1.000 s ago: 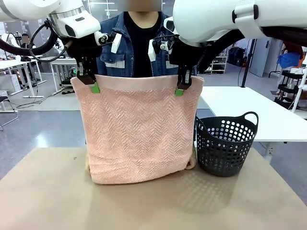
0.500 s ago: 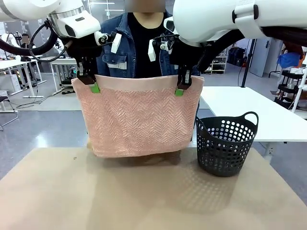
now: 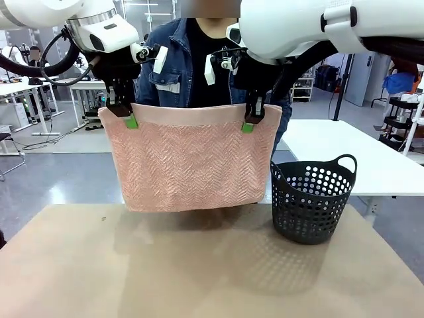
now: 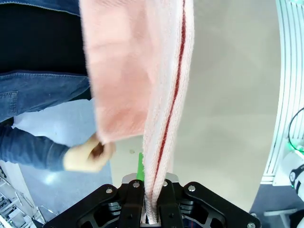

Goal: Fold the towel.
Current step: Release the end of the 100 cm Hotel Towel you were holding.

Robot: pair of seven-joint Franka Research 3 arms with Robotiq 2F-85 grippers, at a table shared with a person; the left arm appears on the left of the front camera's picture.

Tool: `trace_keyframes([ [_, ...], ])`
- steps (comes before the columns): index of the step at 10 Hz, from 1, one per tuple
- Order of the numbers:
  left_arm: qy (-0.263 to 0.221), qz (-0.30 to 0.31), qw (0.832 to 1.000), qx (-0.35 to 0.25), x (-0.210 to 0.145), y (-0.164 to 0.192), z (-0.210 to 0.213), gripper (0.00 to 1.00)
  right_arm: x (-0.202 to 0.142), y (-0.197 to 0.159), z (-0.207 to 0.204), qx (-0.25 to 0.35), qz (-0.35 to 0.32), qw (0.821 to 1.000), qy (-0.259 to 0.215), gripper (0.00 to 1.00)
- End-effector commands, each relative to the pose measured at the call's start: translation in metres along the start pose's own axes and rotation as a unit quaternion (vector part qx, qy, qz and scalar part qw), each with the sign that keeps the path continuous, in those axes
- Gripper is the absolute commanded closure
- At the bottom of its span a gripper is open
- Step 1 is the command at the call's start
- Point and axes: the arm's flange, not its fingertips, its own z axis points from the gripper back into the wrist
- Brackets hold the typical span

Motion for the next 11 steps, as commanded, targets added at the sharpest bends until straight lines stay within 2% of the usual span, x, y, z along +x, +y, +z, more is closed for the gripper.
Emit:
trace_keyframes([
  [1, 0.005, -0.003, 1.0, 0.005, -0.0012, 0.0003, 0.0028, 1.0, -0.0023, -0.0005, 0.0029, -0.003, 0.006, 1.0, 0.002, 1.0],
  [11, 0.005, -0.003, 1.0, 0.005, -0.0012, 0.0003, 0.0028, 1.0, -0.0023, -0.0005, 0.0029, -0.003, 0.006, 1.0, 0.002, 1.0],
])
